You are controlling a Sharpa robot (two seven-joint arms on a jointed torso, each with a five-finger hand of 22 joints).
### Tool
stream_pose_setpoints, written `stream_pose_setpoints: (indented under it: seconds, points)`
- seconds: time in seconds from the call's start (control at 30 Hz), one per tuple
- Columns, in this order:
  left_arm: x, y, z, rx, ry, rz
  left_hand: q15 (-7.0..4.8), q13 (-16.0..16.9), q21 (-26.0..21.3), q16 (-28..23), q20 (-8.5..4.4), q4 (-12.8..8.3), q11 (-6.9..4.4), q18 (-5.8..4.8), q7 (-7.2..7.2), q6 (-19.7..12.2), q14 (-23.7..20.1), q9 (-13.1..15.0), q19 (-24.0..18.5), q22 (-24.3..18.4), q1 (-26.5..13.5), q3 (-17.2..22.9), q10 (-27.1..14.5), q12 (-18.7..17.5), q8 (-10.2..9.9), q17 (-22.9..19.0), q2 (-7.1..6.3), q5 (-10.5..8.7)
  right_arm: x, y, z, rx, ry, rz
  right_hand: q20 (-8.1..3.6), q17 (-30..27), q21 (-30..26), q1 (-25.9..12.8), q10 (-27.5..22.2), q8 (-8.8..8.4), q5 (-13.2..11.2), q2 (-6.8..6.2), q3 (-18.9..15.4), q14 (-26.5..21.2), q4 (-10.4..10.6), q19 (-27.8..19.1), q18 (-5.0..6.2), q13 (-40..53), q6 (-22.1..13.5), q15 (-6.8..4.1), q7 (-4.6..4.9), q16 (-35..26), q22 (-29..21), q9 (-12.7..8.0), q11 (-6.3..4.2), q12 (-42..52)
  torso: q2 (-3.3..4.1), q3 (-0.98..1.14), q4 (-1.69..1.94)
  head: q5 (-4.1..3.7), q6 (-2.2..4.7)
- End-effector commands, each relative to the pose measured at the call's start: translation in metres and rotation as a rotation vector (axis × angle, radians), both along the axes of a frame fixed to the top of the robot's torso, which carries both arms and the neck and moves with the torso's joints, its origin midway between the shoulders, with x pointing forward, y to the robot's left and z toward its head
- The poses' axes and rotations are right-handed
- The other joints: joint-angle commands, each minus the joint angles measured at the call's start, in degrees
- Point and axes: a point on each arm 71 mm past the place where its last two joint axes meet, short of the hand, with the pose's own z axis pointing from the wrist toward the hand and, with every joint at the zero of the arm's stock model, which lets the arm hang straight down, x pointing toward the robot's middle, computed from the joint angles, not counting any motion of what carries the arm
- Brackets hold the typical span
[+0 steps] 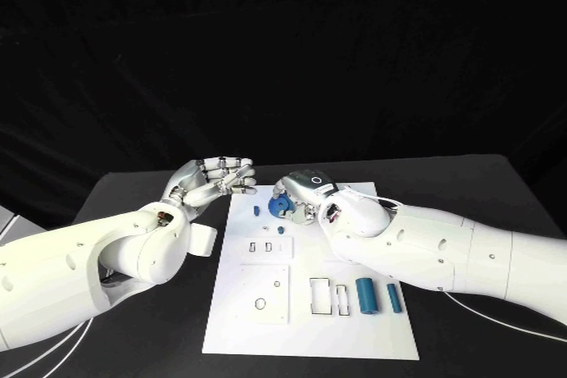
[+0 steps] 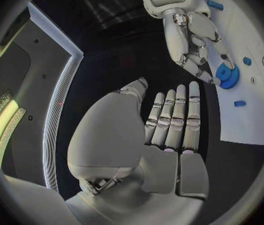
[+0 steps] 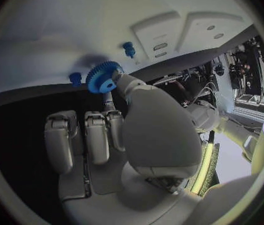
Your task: Assemble the parts on the task board
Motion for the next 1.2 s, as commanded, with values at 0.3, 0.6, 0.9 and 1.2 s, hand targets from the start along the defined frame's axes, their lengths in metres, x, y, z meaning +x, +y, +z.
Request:
stream_pose_setpoints:
  seconds: [0.3, 0.6, 0.9, 1.2]
  points:
    - [-0.001, -0.003, 0.001, -0.012, -0.002, -0.023, 0.05, 0.0, 0.4, -0.4, 0.02, -0.1, 0.22, 0.48, 1.24, 0.5, -0.3, -0.1, -0.4, 0.1, -0.3, 0.3, 0.3, -0.2, -0.3, 0.1, 0.28, -0.38, 0.004, 0.002, -0.003, -0.035, -0.046, -0.006, -0.26, 11.3, 0.3, -0.8, 1.0, 3.27, 0.2, -0.20, 0.4, 5.1, -0.1, 6.0, -0.39, 9.6, 1.7, -0.13, -1.07, 0.3, 15.1, 0.7, -0.36, 0.2, -0.02, -0.01, -0.02, 0.15, 0.08]
    - [-0.001, -0.004, 0.001, -0.013, 0.001, -0.027, 0.07, 0.0, 0.4, -0.4, 0.03, -0.1, 0.24, 0.47, 1.26, 0.5, -0.4, -0.1, -0.4, 0.1, -0.4, 0.3, 0.3, -0.2, -0.4, 0.1, 0.27, -0.39, 0.010, 0.002, -0.008, -0.065, -0.034, -0.024, -0.25, 11.2, 0.3, -1.0, 0.9, 3.28, 0.2, -0.27, 0.5, 5.0, -0.1, 6.0, -0.39, 9.5, 1.6, -0.12, -1.07, 0.2, 15.1, 0.7, -0.35, 0.0, -0.03, 0.04, -0.14, 0.44, 0.12]
    - [-0.001, -0.004, 0.001, -0.013, 0.003, -0.028, 0.07, 0.0, 0.4, -0.4, 0.03, -0.1, 0.24, 0.47, 1.26, 0.5, -0.4, -0.1, -0.4, 0.1, -0.4, 0.3, 0.3, -0.2, -0.4, 0.1, 0.27, -0.39, 0.014, -0.001, -0.012, -0.087, -0.014, -0.046, -0.18, 10.9, 0.3, -1.8, 0.4, 3.09, 0.2, -0.69, 0.8, 5.0, -0.1, 6.0, -0.39, 8.9, 1.1, -0.04, -0.92, 0.2, 15.1, 0.6, -0.23, -0.5, -0.05, 0.02, -0.18, 0.54, 0.07]
    - [0.000, -0.003, 0.001, -0.015, 0.005, -0.027, 0.13, -0.1, 0.6, -0.5, 0.07, 0.0, 0.31, 0.45, 1.32, 0.4, -0.5, -0.1, -0.6, 0.2, -0.5, 0.4, 0.2, -0.3, -0.5, 0.2, 0.25, -0.43, 0.014, -0.004, -0.013, -0.052, 0.013, -0.049, 1.14, 11.5, 0.3, -9.2, -2.2, -1.68, 0.1, -3.15, -4.7, 5.1, 4.1, 6.0, -0.39, 6.6, -6.0, 1.29, 0.59, 0.3, 15.1, -1.6, 1.30, -3.2, -0.08, 0.07, -0.22, 0.67, 0.09]
